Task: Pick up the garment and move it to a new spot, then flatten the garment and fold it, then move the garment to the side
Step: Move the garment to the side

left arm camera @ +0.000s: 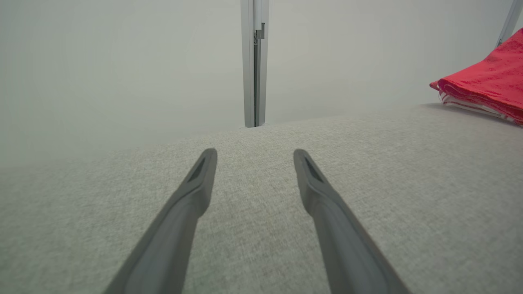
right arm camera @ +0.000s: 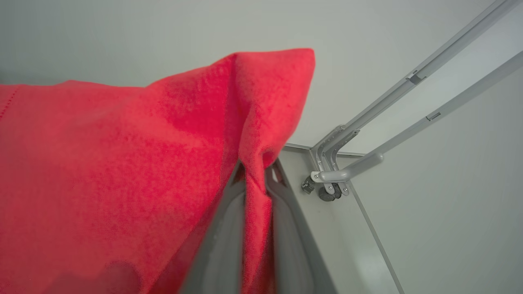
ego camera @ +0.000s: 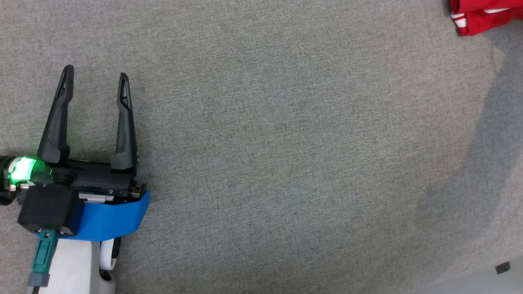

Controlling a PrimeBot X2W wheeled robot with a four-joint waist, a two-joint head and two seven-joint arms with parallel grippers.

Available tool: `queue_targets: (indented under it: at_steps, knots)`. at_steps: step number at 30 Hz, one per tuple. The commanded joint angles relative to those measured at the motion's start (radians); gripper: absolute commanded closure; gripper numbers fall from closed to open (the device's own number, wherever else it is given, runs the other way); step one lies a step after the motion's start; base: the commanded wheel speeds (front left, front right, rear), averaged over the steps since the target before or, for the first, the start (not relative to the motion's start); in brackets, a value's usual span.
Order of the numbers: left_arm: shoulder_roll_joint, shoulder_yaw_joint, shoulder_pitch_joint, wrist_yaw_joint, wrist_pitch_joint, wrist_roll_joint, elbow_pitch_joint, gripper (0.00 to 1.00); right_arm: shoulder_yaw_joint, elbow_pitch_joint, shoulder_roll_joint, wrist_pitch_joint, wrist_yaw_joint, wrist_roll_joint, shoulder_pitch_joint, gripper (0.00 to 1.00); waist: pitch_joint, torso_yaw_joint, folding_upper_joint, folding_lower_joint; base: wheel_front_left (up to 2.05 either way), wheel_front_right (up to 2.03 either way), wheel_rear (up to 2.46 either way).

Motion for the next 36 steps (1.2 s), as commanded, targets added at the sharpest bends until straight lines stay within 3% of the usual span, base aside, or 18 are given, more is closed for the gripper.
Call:
queue_targets:
  at_steps: [1, 2, 3, 4, 5, 13, 20, 36]
  knots:
    - [0.018, 0.013, 0.001, 0.006, 0.007, -0.001, 0.071, 0.0, -0.011, 0.002, 0.006, -0.011, 0.0, -0.011, -0.029, 0.91, -0.001, 0.0, 0.0003, 0.0001, 0.0, 0.0, 0.0]
    - [0.018, 0.012, -0.002, 0.007, 0.007, -0.002, 0.071, 0.0, -0.02, 0.005, 0.007, -0.011, 0.0, -0.022, -0.033, 0.82, -0.002, -0.001, 0.0003, 0.0001, 0.0, 0.0, 0.0]
    - [0.019, 0.011, -0.005, 0.008, 0.007, -0.004, 0.072, 0.0, -0.029, 0.011, 0.014, -0.002, 0.0, -0.029, -0.031, 0.64, -0.004, -0.001, 0.0003, 0.0001, 0.0, 0.0, 0.0]
    - [0.02, 0.011, -0.006, 0.009, 0.007, -0.005, 0.072, 0.0, -0.04, 0.016, 0.018, 0.006, 0.0, -0.035, -0.03, 0.14, -0.005, -0.001, 0.0003, 0.0001, 0.0, 0.0, 0.0]
    - [0.02, 0.009, -0.008, 0.009, 0.007, -0.006, 0.072, 0.0, -0.047, 0.02, 0.015, 0.013, 0.0, -0.052, -0.032, 0.0, -0.007, -0.001, 0.0003, 0.0001, 0.0, 0.0, 0.0]
    - [0.014, 0.001, 0.002, 0.015, 0.006, -0.018, 0.07, 0.0, -0.105, 0.026, 0.026, 0.009, 0.0, -0.132, -0.021, 0.0, -0.038, 0.013, 0.0003, 0.0001, 0.0, 0.0, 0.0]
    - [-0.015, -0.005, 0.021, 0.026, 0.004, -0.039, 0.07, 0.0, -0.117, -0.049, 0.057, -0.04, 0.0, -0.158, 0.061, 0.0, -0.126, 0.046, 0.0003, 0.0001, 0.0, 0.0, 0.0]
    - [-0.066, 0.062, 0.17, 0.048, 0.003, -0.098, 0.128, 0.0, 0.045, -0.606, 0.195, -0.043, 0.0, 0.047, 0.554, 0.0, -0.407, 0.109, 0.0003, 0.0001, 0.0, 0.0, 0.0]
